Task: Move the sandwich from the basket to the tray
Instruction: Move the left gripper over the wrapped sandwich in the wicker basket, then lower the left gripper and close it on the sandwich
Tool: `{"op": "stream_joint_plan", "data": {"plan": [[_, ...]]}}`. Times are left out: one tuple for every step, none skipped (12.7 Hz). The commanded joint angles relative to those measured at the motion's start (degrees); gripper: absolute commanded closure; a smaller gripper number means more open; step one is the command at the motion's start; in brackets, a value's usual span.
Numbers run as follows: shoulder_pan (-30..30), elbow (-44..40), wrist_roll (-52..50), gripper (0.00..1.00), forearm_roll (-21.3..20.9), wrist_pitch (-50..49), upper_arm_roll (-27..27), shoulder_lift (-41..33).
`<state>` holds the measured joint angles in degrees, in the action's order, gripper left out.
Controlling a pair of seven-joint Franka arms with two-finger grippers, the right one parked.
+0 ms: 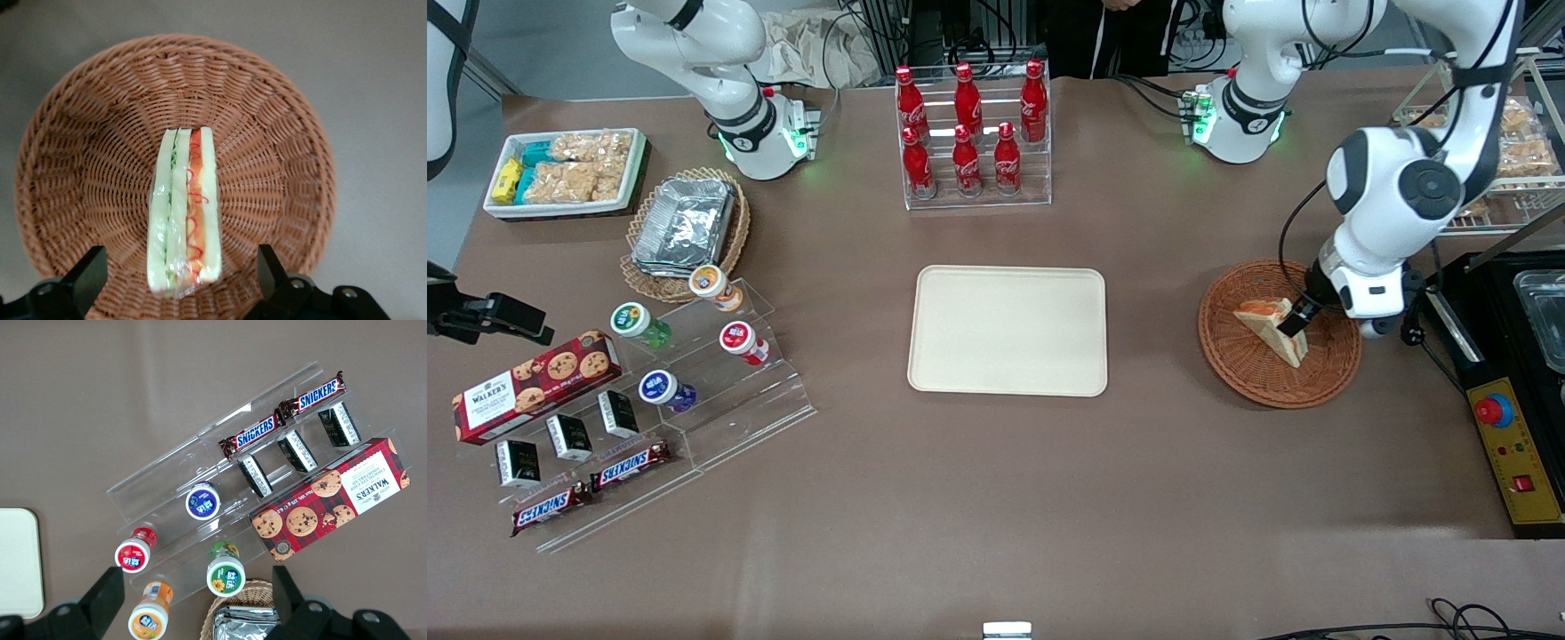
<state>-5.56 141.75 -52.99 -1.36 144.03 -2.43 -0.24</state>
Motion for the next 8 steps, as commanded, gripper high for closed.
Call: {"op": "stream_joint_plan", "data": {"plan": [[0.2, 3.35, -1.41, 0.0, -0.13, 5.8, 0.06, 1.38], [0.2, 4.49, -2.11, 0.0, -0.13, 8.34, -0.03, 2.69], [0.2, 5.8, -2.64, 0.0, -0.13, 11.93, -0.03, 4.36], [0.2, 7.04, -2.99, 0.0, -0.13, 14.93, -0.03, 5.42], [0.2, 7.57, -3.08, 0.05, -0.13, 15.66, -0.03, 5.78], [0.2, 7.49, -3.69, 0.57, -0.13, 15.58, -0.03, 5.61], [0.11, 7.31, -3.79, 1.0, -0.13, 15.31, -0.03, 5.61], [0.02, 6.88, -4.05, 1.0, -0.13, 15.22, 0.05, 5.52]]}}
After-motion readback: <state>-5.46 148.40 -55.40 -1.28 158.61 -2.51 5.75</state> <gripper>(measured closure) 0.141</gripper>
